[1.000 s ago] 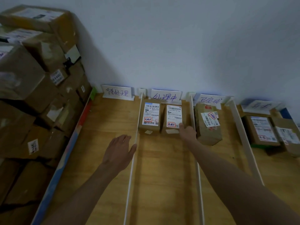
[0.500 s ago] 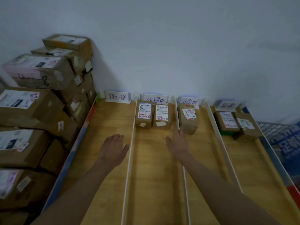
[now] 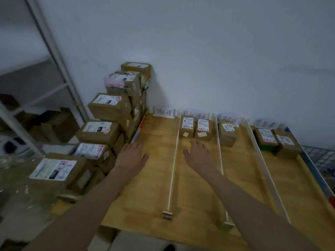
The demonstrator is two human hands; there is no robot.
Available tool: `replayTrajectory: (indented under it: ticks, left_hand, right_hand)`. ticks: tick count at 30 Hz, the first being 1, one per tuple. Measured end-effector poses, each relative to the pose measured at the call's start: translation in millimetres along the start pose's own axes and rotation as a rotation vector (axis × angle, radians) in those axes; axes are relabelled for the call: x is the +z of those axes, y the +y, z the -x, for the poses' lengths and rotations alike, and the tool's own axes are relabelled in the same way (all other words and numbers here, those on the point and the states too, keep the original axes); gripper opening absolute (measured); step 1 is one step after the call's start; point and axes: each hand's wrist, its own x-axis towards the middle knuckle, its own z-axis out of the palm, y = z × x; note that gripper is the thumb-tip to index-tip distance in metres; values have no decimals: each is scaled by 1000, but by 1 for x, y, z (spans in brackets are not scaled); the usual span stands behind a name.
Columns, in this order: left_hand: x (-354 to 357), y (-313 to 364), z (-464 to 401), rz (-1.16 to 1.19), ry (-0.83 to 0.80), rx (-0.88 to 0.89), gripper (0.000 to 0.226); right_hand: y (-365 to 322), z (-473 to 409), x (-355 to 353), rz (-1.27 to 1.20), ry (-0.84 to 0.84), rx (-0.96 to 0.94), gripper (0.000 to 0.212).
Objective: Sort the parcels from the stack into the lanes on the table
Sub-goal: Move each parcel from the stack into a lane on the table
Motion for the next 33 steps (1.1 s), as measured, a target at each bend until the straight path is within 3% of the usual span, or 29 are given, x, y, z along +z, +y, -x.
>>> replayTrajectory:
  ticks: [10,14,19,23,29,33]
  left_hand:
    - [-44,-108,67,10,140,-178,43]
    - [-48,-169,75,55,110,-272,55]
    - [-49,-237,81,43,83,-300,47]
    - [-44,-284,80,117,25,-384,55]
    - [-21,-322,80,355,-154,-540,69]
    - [-8,-323,84,488,-168,-569,62]
  right_hand:
    - [-112,30,19,-99,-64,-132,51]
    - [-161,35,39,-146,-135,-165,53]
    - [-223,36,78,-182,-270,-133,60]
    - [-265,39,107,-287,-389,-97,67]
    - [-311,48,129,-457,-482,-14,64]
    - [-326,52,143,-555,-514,49,62]
